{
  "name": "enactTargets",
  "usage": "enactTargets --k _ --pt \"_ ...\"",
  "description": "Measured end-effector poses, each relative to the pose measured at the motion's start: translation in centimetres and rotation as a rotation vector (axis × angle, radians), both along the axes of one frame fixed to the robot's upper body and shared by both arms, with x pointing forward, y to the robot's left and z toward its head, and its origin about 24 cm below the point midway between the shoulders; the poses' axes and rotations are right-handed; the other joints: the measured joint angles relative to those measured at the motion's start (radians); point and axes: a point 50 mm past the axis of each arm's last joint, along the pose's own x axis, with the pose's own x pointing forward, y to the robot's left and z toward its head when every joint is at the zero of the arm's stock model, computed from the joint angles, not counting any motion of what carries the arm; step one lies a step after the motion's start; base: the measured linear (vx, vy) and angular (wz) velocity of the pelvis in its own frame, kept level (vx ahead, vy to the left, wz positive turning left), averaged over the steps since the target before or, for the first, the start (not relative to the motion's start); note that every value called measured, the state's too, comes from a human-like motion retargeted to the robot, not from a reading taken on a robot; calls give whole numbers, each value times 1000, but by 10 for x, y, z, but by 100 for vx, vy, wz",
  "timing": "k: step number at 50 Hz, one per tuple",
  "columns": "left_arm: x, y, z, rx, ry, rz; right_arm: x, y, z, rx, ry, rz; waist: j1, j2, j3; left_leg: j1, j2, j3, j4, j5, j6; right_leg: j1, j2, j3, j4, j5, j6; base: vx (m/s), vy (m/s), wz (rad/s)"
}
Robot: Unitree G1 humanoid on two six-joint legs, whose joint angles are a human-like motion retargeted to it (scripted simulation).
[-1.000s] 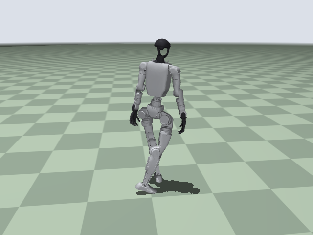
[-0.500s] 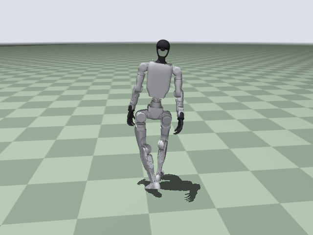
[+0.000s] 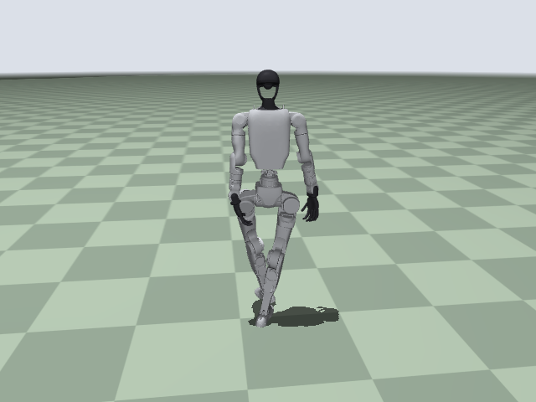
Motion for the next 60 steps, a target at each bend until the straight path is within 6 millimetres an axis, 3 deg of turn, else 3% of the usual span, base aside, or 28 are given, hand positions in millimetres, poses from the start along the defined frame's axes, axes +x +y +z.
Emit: enactTargets --k 3,5,9,12,13,15,17,20,22,24,28,30,32,35,38,40,42,43,47,50,53,55,60 --pt "1 -1 0 -2 -11 7 -10 5 -3 -6 67 65 28 -23 -3 8 -22 -17 21 -45 31 27 5 14 -6 -14 17 41 0 -81" --pt "-1 -1 0 -6 -11 32 -20 6 -5 -15 126 112 45 -39 -11 15 -33 -59 27 -65 84 41 5 26 4 -12 40 38 -4 -91" --pt "-6 4 1 6 0 81 -36 4 -7 -49 198 161 67 -67 -22 13 -4 -91 110 -159 183 60 -22 -57 94 45 167 49 3 -97" --pt "-8 14 1 34 7 95 -45 0 -8 -91 209 130 99 -55 -32 24 94 -28 187 -240 232 15 -50 -125 255 189 336 27 -14 -149" --pt "-5 21 2 52 0 96 -42 -2 -7 -97 198 114 138 -37 -34 -10 188 0 255 -268 222 -50 -8 -125 326 242 346 4 -44 -234" --pt "-6 28 3 78 0 92 -46 -6 -7 -108 195 69 184 4 -47 -19 278 3 346 -343 237 -116 -15 -140 460 263 350 34 -1 -170" --pt "-16 31 3 104 24 91 -60 -13 -6 -127 202 7 192 24 -25 97 288 13 384 -435 237 -64 -158 -224 528 205 305 80 41 -55" --pt "-22 41 4 165 45 93 -69 -22 -5 -147 181 -103 208 56 7 174 345 26 464 -515 237 -95 -291 -346 546 128 48 49 6 -41" --pt "-27 46 5 189 62 97 -77 -27 -3 -146 188 -167 187 65 23 200 359 2 519 -559 237 -141 -339 -369 482 156 -70 45 -4 31" --pt "-31 51 6 197 80 95 -86 -31 -2 -134 204 -219 154 67 36 214 358 -43 571 -602 237 -183 -373 -373 381 275 -139 44 -6 69" --pt "-38 61 8 220 127 82 -113 -34 0 -121 266 -291 125 49 59 255 315 -110 643 -679 237 -299 -436 -191 264 526 -171 50 -8 59" --pt "-38 66 9 243 139 87 -127 -31 0 -116 308 -299 111 13 78 262 274 -135 676 -697 237 -390 -408 57 251 700 -165 26 -33 39" --pt "-35 69 10 257 137 113 -136 -23 0 -106 364 -274 109 -28 93 280 244 -128 698 -711 237 -426 -353 216 256 738 -67 27 -31 16" --pt "-28 72 10 233 124 130 -141 -10 -2 -86 443 -195 70 -49 108 284 250 -147 722 -730 237 -386 -334 -78 222 633 18 25 -26 41" --pt "-15 72 10 202 118 62 -135 -1 -5 -39 458 -55 23 -100 115 294 224 -153 703 -715 237 -416 -198 118 183 553 139 20 -20 59" --pt "0 76 11 216 88 -21 -131 4 -6 -23 460 42 -7 -120 109 291 217 -165 660 -690 237 -432 -139 185 197 495 96 10 -5 71" --pt "18 81 12 241 41 -126 -132 6 -7 -35 469 91 -25 -105 90 266 228 -187 613 -660 237 -433 -151 63 256 403 -1 13 1 83" --pt "28 81 13 254 14 -173 -134 6 -6 -46 478 98 -35 -91 81 251 237 -202 595 -645 237 -435 -151 40 295 337 -7 12 3 104" --pt "68 72 15 293 -97 -315 -146 0 -3 -75 525 50 -17 -61 41 240 214 -214 458 -567 237 -415 -187 58 472 267 76 18 5 76" --pt "85 67 18 355 -169 -404 -155 -7 1 -93 557 -31 29 -39 15 250 186 -239 382 -541 237 -344 -233 5 497 178 125 29 -4 58" --pt "86 72 19 450 -195 -427 -152 -17 4 -130 556 -94 67 -42 5 275 174 -223 357 -535 237 -291 -208 20 381 162 61 32 -26 36" --pt "81 73 18 509 -173 -414 -138 -24 4 -161 516 -143 69 -34 10 261 170 -248 376 -513 237 -281 -197 48 345 170 61 15 -21 51" --pt "42 57 7 512 -42 -371 -72 -36 0 -183 239 -215 30 -6 -15 231 152 -189 394 -472 237 -235 -219 31 203 227 89 3 11 31"
